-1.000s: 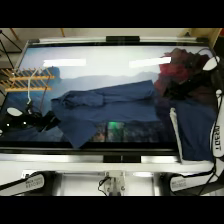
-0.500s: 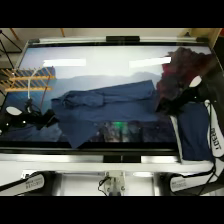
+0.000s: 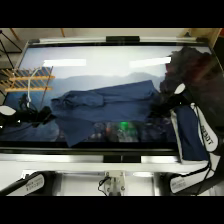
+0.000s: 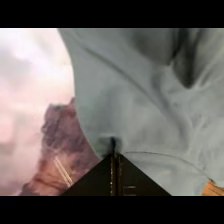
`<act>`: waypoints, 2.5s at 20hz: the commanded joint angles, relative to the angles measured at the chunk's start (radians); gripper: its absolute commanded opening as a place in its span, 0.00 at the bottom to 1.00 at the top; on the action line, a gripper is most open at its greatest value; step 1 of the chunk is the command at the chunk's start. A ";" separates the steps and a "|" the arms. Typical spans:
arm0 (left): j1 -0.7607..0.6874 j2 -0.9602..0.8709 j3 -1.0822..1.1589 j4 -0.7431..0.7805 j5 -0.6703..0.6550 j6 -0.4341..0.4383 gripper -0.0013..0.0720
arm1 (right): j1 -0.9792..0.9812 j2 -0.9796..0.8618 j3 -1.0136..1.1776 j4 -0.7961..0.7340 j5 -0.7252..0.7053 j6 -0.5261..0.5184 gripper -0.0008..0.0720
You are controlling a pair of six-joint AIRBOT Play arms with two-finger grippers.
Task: Fold the shirts.
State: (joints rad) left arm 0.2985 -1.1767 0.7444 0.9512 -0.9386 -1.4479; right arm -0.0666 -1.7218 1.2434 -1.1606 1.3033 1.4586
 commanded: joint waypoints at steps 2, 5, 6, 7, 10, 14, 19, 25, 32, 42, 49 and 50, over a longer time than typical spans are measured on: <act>0.000 0.071 0.079 -0.002 -0.046 0.035 0.06 | 0.037 0.047 0.057 0.011 -0.027 0.009 0.11; 0.000 0.141 0.318 0.007 -0.167 0.053 0.06 | 0.024 0.195 0.224 0.002 -0.031 -0.054 0.11; 0.000 0.173 0.441 0.005 -0.180 0.053 0.06 | 0.019 0.255 0.303 0.000 -0.036 -0.089 0.11; -0.001 0.208 0.568 0.004 -0.169 0.052 0.06 | 0.014 0.323 0.397 -0.002 -0.053 -0.126 0.11; -0.002 0.320 0.985 -0.015 -0.027 0.049 0.06 | 0.005 0.524 0.655 -0.031 -0.188 -0.185 0.11; -0.002 0.453 1.269 -0.010 0.063 0.048 0.06 | 0.005 0.804 0.742 -0.107 -0.438 -0.177 0.11; 0.002 0.575 1.271 0.082 -0.073 -0.065 0.06 | 0.005 0.984 0.742 -0.116 -0.301 -0.146 0.11; 0.002 0.563 1.187 0.123 -0.199 -0.068 0.06 | 0.005 0.941 0.742 -0.244 -0.018 -0.072 0.11; -0.001 0.457 0.723 0.133 -0.306 -0.034 0.06 | 0.008 0.515 0.710 -0.307 0.381 -0.015 0.11; -0.187 -0.115 0.474 0.116 0.216 0.018 0.06 | 0.008 -0.007 0.504 -0.136 -0.268 0.024 0.11; -0.219 -0.362 0.528 -0.028 0.404 0.022 0.06 | 0.007 -0.153 0.504 -0.077 -0.449 0.063 0.11; -0.220 -0.359 0.528 -0.027 0.378 0.028 0.06 | 0.007 -0.156 0.504 -0.080 -0.421 0.061 0.11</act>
State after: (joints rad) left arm 0.0921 -1.4799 1.2648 0.9569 -0.5930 -1.4281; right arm -0.0593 -1.8370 1.7473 -1.2575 0.9077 1.5078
